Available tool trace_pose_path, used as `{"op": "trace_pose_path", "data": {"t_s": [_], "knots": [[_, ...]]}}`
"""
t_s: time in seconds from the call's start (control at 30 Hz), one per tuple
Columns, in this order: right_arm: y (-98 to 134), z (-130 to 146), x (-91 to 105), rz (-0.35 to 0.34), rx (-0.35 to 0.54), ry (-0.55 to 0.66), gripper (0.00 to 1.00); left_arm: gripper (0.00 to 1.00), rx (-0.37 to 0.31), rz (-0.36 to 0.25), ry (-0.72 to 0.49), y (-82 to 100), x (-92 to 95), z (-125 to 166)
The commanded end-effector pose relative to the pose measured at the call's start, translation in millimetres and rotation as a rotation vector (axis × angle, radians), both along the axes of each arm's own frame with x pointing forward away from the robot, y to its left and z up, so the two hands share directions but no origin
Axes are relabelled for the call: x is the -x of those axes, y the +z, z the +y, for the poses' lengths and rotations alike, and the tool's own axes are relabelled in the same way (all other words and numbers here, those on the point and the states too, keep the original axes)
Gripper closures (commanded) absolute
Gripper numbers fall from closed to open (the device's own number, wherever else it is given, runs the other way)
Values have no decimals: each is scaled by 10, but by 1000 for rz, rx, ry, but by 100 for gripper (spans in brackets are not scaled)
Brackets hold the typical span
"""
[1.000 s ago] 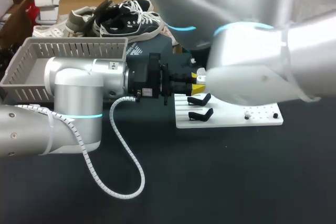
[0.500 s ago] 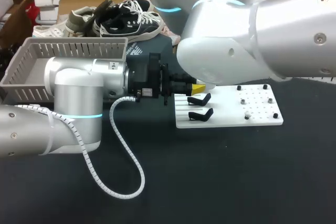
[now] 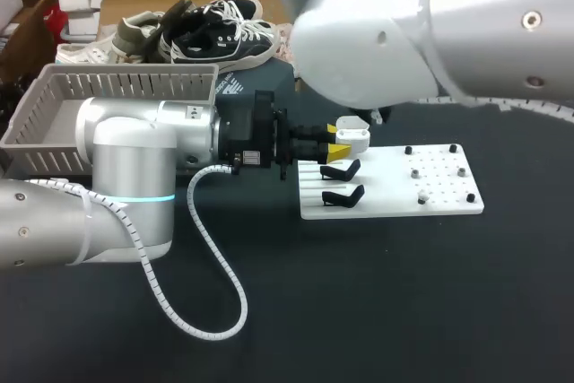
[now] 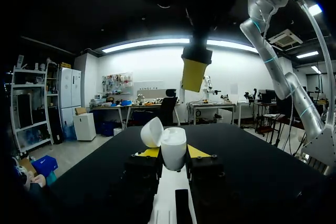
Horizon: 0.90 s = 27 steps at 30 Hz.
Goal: Pick up each earbud case from the left stands, insert the matching earbuds, close the lid, and place the case in the box.
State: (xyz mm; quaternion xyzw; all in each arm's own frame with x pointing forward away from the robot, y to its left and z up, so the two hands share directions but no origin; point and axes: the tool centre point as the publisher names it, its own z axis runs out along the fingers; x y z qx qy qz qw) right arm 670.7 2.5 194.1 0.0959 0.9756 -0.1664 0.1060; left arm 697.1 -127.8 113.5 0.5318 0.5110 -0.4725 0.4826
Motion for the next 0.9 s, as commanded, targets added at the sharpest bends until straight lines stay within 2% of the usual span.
{"op": "trace_pose_path", "data": {"t_s": [0.03, 0.2, 0.9], "knots": [[11, 112, -32, 30, -8, -17, 100, 100, 1, -1, 3, -3, 7, -4], [-22, 105, 34, 41, -37, -34, 100, 100, 1, -1, 3, -3, 7, -4], [-80, 189, -20, 51, -55, -36, 100, 100, 1, -1, 3, -3, 7, -4]]}}
